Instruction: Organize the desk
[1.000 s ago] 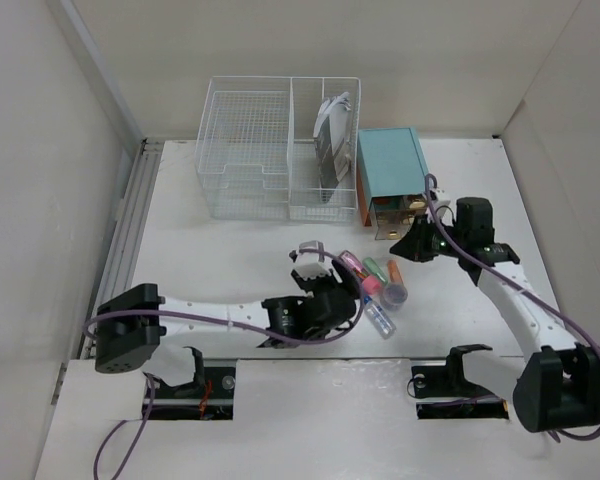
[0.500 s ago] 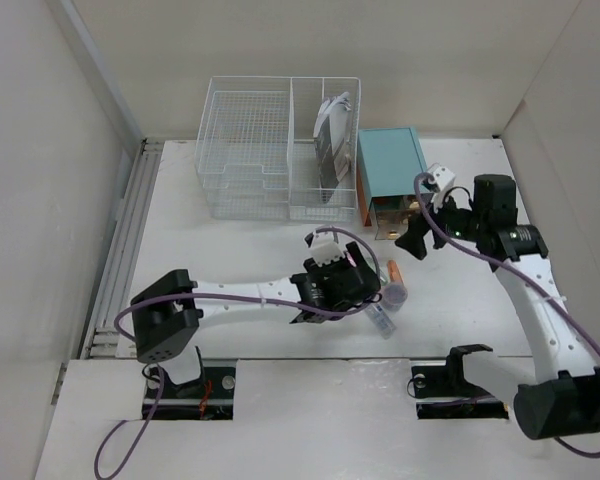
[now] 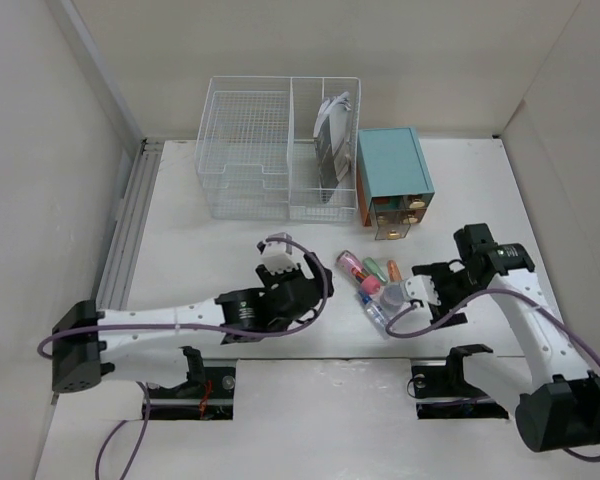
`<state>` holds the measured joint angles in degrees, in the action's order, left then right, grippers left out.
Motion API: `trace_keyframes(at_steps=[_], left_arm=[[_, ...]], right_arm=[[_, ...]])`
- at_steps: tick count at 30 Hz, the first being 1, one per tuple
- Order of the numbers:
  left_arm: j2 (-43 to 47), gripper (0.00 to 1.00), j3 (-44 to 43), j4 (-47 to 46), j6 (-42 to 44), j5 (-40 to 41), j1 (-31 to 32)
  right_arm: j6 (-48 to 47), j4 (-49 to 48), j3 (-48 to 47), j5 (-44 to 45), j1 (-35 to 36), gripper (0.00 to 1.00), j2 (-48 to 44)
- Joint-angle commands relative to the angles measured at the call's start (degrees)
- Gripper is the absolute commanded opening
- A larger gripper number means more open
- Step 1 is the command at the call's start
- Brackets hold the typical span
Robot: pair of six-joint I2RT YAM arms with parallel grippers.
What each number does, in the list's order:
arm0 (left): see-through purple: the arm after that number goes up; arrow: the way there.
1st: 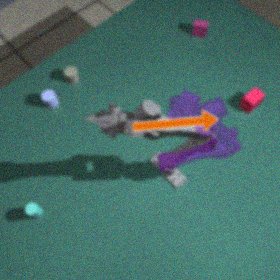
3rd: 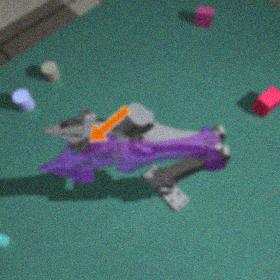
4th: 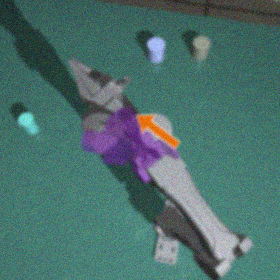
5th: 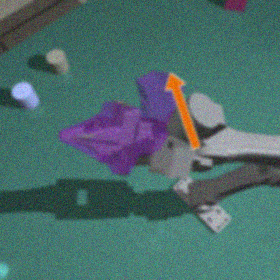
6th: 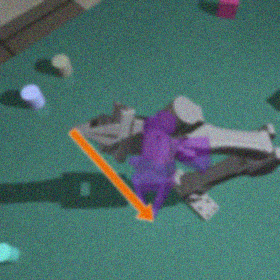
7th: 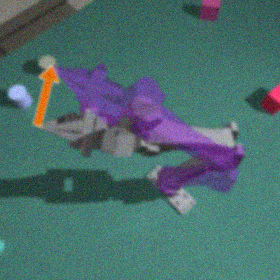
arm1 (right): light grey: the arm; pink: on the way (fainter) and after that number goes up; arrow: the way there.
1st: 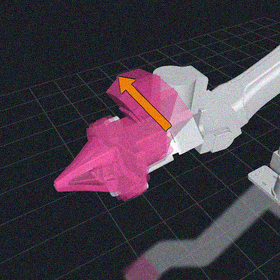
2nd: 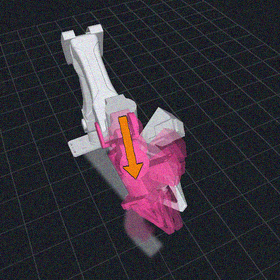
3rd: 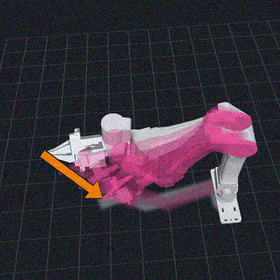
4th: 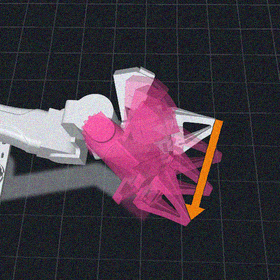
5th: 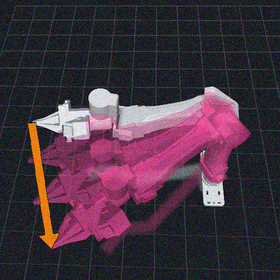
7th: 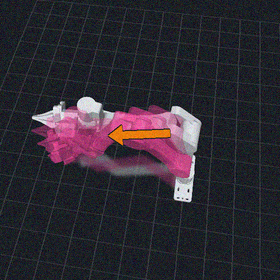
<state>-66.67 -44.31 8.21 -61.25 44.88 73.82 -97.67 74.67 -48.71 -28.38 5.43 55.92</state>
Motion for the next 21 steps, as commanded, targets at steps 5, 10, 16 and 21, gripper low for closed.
trace_keyframes(at_steps=[5,10,16,21], left_arm=[[14.7,0.85,6.9,-5.0,9.8,-1.1,0.3],[20.1,0.85,9.7,-5.0,9.3,-1.1,0.3],[20.8,0.86,11.7,-6.5,8.7,-2.3,0.8],[20.2,0.86,11.7,-7.1,9.8,-2.9,0.8]], right_arm=[[-12.4,1.2,-4.8,-9.7,3.3,0.93,12.1],[-5.6,-2.2,-9.1,-11.4,6.1,0.94,19.0],[2.8,-10.5,-10.3,-10.9,8.8,0.93,22.5],[8.6,-14.4,-8.2,-6.8,12.2,0.93,23.1]])
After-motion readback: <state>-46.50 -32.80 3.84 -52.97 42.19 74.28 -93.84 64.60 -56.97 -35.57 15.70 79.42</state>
